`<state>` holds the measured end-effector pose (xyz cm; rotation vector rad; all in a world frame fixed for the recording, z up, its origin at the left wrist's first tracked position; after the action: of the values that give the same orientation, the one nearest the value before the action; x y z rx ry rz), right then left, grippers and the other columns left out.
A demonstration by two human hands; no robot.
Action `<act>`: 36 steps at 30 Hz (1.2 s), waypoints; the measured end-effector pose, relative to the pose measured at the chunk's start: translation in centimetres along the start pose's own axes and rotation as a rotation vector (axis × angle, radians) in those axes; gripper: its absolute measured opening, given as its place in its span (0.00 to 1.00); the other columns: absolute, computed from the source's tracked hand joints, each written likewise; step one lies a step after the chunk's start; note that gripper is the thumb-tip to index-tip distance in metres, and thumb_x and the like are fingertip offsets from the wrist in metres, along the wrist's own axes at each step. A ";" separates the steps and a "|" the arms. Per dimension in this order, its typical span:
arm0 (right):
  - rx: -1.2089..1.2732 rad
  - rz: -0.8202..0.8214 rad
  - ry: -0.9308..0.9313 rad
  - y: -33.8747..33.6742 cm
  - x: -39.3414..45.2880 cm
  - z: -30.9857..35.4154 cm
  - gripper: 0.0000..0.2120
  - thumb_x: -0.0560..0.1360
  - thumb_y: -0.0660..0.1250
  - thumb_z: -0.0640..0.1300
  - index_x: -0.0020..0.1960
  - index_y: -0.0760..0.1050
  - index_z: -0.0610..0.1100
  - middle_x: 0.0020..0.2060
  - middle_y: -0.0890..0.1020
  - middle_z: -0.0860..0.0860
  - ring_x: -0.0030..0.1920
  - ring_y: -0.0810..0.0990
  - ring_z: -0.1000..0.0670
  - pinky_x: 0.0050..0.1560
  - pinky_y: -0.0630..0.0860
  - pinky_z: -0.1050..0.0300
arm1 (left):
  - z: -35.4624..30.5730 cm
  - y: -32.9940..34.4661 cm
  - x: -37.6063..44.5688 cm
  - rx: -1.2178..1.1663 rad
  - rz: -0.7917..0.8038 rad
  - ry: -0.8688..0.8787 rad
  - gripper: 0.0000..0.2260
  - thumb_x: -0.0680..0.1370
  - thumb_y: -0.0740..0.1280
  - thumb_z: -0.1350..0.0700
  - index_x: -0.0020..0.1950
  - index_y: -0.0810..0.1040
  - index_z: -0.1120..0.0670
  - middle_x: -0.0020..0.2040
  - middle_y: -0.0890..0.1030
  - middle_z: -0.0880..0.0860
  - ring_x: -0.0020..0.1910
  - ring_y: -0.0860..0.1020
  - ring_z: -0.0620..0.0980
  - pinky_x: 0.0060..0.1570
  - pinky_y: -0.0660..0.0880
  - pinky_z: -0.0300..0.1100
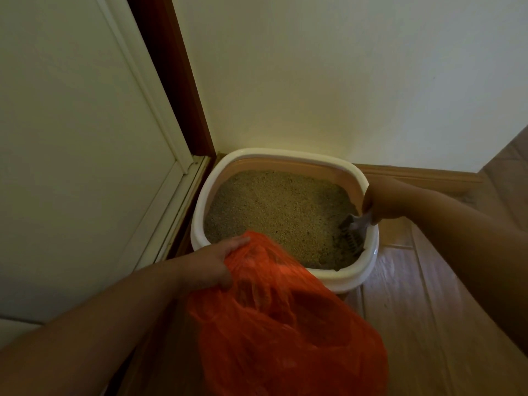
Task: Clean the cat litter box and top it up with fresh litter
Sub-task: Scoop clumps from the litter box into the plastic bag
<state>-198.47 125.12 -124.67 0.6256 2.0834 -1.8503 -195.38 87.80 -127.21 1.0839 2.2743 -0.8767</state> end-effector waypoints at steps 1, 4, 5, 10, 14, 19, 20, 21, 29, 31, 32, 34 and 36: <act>0.029 0.012 -0.017 0.2 -0.1 -0.1 0.17 0.71 0.77 0.48 0.60 0.83 0.52 0.56 0.83 0.51 0.57 0.79 0.49 0.62 0.76 0.54 | 0.1 0.0 0.0 -0.007 0.003 -0.001 0.49 0.66 0.70 0.68 0.79 0.58 0.35 0.80 0.57 0.47 0.69 0.71 0.54 0.62 0.79 0.56; 0.105 0.012 -0.051 0.6 -0.4 -0.6 0.17 0.72 0.76 0.47 0.60 0.83 0.54 0.56 0.82 0.53 0.57 0.78 0.51 0.60 0.74 0.56 | -0.1 0.1 0.0 -0.002 0.005 0.018 0.49 0.66 0.69 0.68 0.80 0.58 0.37 0.80 0.58 0.47 0.68 0.72 0.53 0.60 0.79 0.52; 0.116 0.013 -0.063 0.7 -0.5 -0.7 0.16 0.72 0.76 0.47 0.60 0.83 0.55 0.56 0.82 0.54 0.56 0.77 0.52 0.59 0.73 0.57 | -0.2 0.1 0.0 0.004 0.003 0.025 0.48 0.67 0.69 0.69 0.80 0.58 0.37 0.80 0.58 0.47 0.68 0.72 0.53 0.59 0.79 0.49; 0.141 0.024 -0.118 1.3 -0.6 -0.6 0.15 0.73 0.75 0.47 0.59 0.83 0.55 0.54 0.82 0.56 0.56 0.78 0.53 0.60 0.74 0.55 | 0.2 -0.2 0.4 0.002 -0.007 0.019 0.50 0.63 0.70 0.65 0.79 0.59 0.35 0.80 0.59 0.48 0.69 0.71 0.53 0.61 0.79 0.53; 0.172 0.040 -0.149 2.0 -0.4 -0.7 0.15 0.72 0.76 0.48 0.58 0.83 0.55 0.54 0.81 0.57 0.55 0.77 0.54 0.60 0.73 0.56 | 0.3 -0.2 0.5 0.006 -0.002 0.019 0.49 0.65 0.70 0.67 0.80 0.58 0.36 0.81 0.57 0.47 0.70 0.70 0.53 0.62 0.78 0.53; 0.290 0.066 -0.164 3.4 0.0 -0.1 0.13 0.71 0.76 0.48 0.55 0.83 0.56 0.52 0.80 0.57 0.54 0.77 0.55 0.56 0.71 0.59 | -0.1 -0.1 0.1 0.010 -0.005 0.013 0.47 0.70 0.68 0.72 0.80 0.57 0.37 0.80 0.58 0.48 0.68 0.72 0.54 0.59 0.80 0.50; 0.308 0.066 -0.167 3.6 0.2 0.2 0.14 0.71 0.76 0.48 0.56 0.83 0.56 0.52 0.80 0.58 0.55 0.77 0.54 0.56 0.70 0.59 | -0.1 -0.1 0.1 0.015 -0.005 0.015 0.47 0.69 0.68 0.71 0.80 0.57 0.37 0.80 0.57 0.47 0.69 0.71 0.54 0.59 0.79 0.51; 0.318 0.061 -0.172 3.7 0.2 0.7 0.14 0.71 0.76 0.49 0.57 0.83 0.56 0.51 0.80 0.58 0.54 0.77 0.54 0.55 0.70 0.59 | 0.0 -0.2 0.1 0.021 -0.005 0.018 0.48 0.68 0.68 0.70 0.80 0.58 0.37 0.81 0.56 0.46 0.70 0.70 0.54 0.61 0.79 0.51; 0.478 0.061 -0.227 5.3 0.9 7.4 0.14 0.75 0.74 0.48 0.60 0.82 0.54 0.52 0.82 0.57 0.50 0.77 0.59 0.51 0.71 0.63 | 0.3 -0.3 0.0 0.033 0.002 0.017 0.45 0.69 0.69 0.71 0.79 0.62 0.36 0.79 0.59 0.45 0.68 0.72 0.50 0.60 0.80 0.49; 0.557 0.053 -0.216 5.8 1.4 9.2 0.14 0.75 0.73 0.46 0.60 0.82 0.53 0.53 0.82 0.57 0.51 0.78 0.58 0.50 0.71 0.63 | 0.3 -0.3 -0.3 0.046 0.014 0.018 0.43 0.71 0.69 0.71 0.78 0.64 0.37 0.79 0.60 0.45 0.67 0.72 0.48 0.58 0.80 0.46; 0.585 0.052 -0.212 5.9 1.6 10.1 0.14 0.76 0.73 0.46 0.61 0.81 0.52 0.54 0.82 0.56 0.52 0.78 0.57 0.52 0.72 0.61 | 0.2 -0.4 -0.4 0.054 0.015 0.013 0.43 0.71 0.68 0.72 0.77 0.65 0.37 0.78 0.61 0.45 0.67 0.72 0.49 0.59 0.80 0.45; 0.623 0.044 -0.220 6.1 2.2 12.1 0.14 0.76 0.73 0.46 0.61 0.81 0.51 0.55 0.83 0.55 0.53 0.79 0.54 0.54 0.74 0.58 | 0.3 -0.5 -0.7 0.060 0.012 -0.004 0.42 0.72 0.68 0.71 0.76 0.66 0.36 0.77 0.62 0.45 0.67 0.73 0.49 0.58 0.80 0.44; 0.638 0.023 -0.240 5.9 2.8 14.0 0.14 0.76 0.73 0.47 0.61 0.82 0.50 0.54 0.83 0.54 0.51 0.79 0.54 0.51 0.74 0.59 | 0.2 -0.6 -1.0 0.066 0.004 -0.004 0.41 0.73 0.68 0.70 0.77 0.65 0.36 0.75 0.64 0.45 0.64 0.74 0.47 0.53 0.80 0.40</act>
<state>-198.99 112.17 -133.05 0.5191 1.3171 -2.4416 -195.22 86.89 -126.45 1.1136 2.2535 -0.9581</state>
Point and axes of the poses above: each hand's wrist, its own x-axis towards the middle knuckle, its own y-axis out of the palm, z = x × y, the point moved 8 cm from there along x, towards the middle knuckle
